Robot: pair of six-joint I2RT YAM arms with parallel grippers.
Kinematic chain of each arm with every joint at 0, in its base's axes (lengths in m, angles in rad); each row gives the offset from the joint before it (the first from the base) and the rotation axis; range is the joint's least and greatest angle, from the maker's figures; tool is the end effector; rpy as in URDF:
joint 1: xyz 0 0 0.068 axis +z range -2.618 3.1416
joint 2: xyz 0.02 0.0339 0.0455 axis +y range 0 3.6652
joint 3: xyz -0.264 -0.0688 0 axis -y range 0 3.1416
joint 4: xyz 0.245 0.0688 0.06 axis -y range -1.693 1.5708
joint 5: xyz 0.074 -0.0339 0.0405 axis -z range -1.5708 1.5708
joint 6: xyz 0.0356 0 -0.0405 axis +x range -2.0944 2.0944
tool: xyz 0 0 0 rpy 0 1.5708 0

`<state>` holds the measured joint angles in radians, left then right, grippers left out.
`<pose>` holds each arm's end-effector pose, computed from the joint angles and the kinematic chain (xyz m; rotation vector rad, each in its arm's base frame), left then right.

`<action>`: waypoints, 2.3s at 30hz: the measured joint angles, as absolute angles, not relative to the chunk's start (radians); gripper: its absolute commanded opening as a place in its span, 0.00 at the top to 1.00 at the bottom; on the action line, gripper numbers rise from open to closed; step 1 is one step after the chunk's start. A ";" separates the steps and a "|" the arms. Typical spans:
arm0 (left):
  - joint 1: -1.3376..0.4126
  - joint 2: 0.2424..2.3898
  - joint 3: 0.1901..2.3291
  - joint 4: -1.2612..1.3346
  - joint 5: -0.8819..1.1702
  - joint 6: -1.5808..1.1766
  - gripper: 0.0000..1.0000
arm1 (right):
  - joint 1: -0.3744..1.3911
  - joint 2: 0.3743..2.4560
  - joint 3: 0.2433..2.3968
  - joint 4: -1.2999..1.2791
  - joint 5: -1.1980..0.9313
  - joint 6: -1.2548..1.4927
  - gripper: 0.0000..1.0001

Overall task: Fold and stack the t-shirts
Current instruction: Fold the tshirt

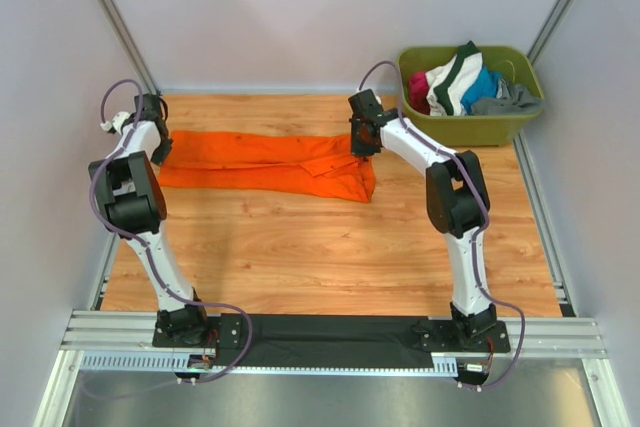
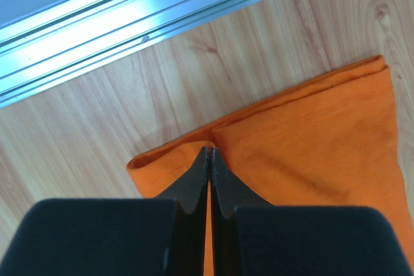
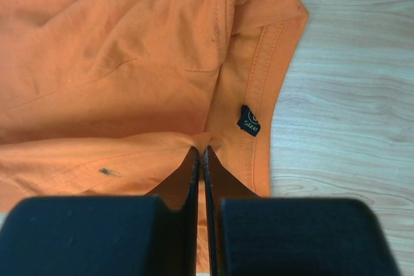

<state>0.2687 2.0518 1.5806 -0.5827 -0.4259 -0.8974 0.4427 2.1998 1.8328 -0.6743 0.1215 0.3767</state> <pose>0.4206 0.1311 0.1973 -1.5002 2.0142 0.3106 0.4363 0.2021 0.2007 -0.0430 2.6056 0.1360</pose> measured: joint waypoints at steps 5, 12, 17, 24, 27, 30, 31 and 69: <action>0.263 2.067 1.581 -0.570 -0.428 -0.875 1.00 | 0.443 2.213 1.834 -0.668 0.122 0.377 1.00; 0.257 2.070 1.581 -0.537 -0.425 -0.854 1.00 | 0.443 2.225 1.834 -0.653 0.136 0.376 0.98; 0.256 2.075 1.583 -0.529 -0.417 -0.819 0.65 | 0.443 2.233 1.850 -0.643 0.148 0.371 0.59; 0.256 2.063 1.585 -0.509 -0.370 -0.741 0.24 | 0.442 2.241 1.913 -0.651 0.138 0.357 0.29; 0.255 2.016 1.584 -0.506 -0.331 -0.714 0.15 | 0.441 2.225 1.938 -0.653 0.120 0.362 0.18; 0.252 1.944 1.584 -0.509 -0.288 -0.715 0.14 | 0.441 2.183 1.939 -0.657 0.097 0.374 0.11; 0.250 1.917 1.583 -0.511 -0.276 -0.722 0.13 | 0.441 2.164 1.939 -0.659 0.086 0.381 0.09; 0.224 2.059 1.570 -0.434 -0.112 -1.085 0.10 | 0.474 2.122 1.871 -0.646 -0.029 0.613 0.00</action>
